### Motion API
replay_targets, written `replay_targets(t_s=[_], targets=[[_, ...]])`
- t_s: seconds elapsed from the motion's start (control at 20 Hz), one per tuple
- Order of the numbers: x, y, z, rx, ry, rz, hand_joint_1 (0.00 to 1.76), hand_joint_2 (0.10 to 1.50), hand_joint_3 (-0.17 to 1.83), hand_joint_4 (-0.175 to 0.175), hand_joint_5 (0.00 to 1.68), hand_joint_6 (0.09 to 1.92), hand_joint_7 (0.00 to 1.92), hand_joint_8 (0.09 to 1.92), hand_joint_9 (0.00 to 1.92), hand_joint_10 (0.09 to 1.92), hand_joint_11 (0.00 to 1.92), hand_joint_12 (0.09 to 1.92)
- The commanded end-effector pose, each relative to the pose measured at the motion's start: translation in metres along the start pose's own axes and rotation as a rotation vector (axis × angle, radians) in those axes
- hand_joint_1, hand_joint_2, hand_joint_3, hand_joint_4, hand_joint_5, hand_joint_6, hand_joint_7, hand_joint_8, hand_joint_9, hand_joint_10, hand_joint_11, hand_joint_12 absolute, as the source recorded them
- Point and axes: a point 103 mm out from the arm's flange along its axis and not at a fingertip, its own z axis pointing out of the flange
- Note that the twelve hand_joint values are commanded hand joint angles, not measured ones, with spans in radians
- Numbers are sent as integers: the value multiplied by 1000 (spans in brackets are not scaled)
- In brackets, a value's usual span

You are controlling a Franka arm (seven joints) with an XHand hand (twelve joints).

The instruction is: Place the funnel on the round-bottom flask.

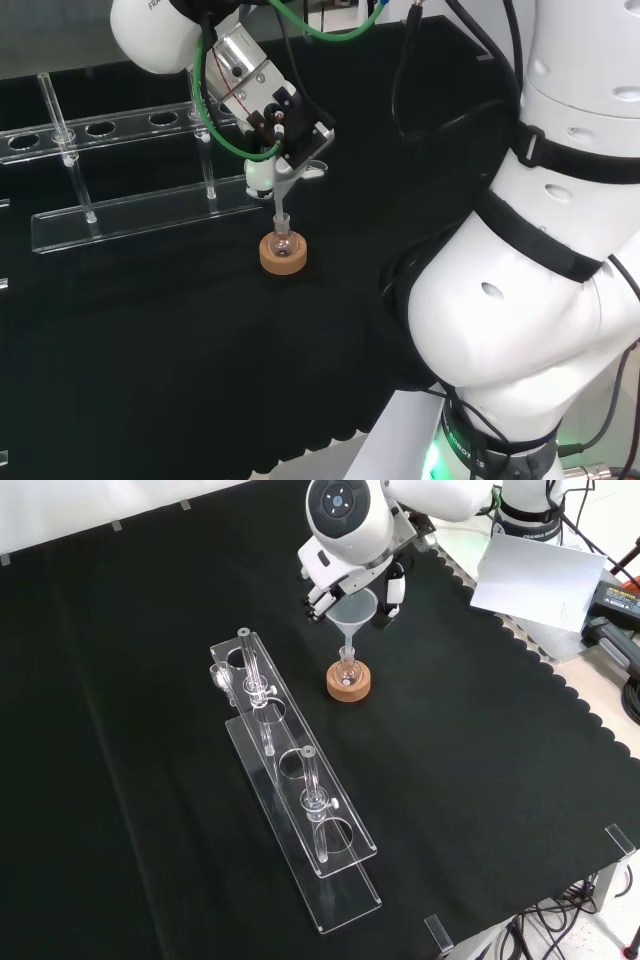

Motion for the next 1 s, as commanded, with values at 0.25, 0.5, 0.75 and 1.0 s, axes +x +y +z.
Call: replay_targets(t_s=[0.25,0.5,0.75,1.0], targets=[[2,5,10,13,5,-4,795,776,635,-46,803,788,969,665,1271,300,847,1085],[2,5,11,13,10,-8,795,776,635,-46,802,788,967,665,1271,298,846,1085],[9,11,15,19,4,-17,796,776,636,-46,799,788,962,664,1268,296,846,1085],[13,15,18,24,4,-21,796,775,637,-49,789,787,954,664,1262,293,846,1085]])
